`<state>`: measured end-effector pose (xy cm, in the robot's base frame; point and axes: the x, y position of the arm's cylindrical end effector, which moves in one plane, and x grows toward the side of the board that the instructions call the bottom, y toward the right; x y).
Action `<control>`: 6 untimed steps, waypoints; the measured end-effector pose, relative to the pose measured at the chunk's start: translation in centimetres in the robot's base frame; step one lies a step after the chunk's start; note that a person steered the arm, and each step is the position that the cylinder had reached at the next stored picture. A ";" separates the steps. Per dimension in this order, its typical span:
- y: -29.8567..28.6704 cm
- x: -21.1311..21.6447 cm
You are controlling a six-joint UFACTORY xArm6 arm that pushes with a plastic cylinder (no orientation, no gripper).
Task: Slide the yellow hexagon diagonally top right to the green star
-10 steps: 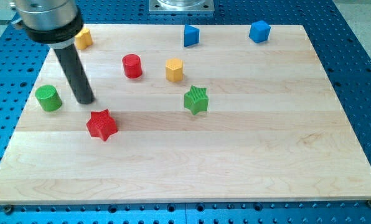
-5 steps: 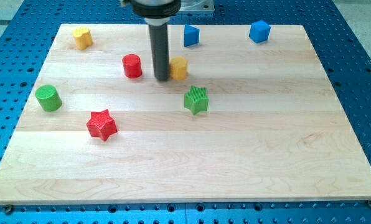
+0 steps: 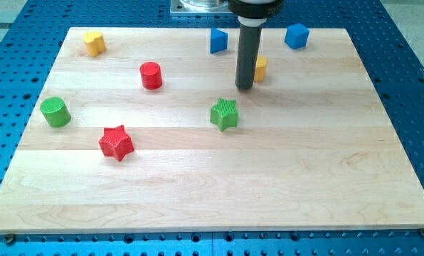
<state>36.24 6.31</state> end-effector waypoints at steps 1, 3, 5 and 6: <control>0.0 1.1; -0.5 1.1; -1.8 1.0; -1.9 0.7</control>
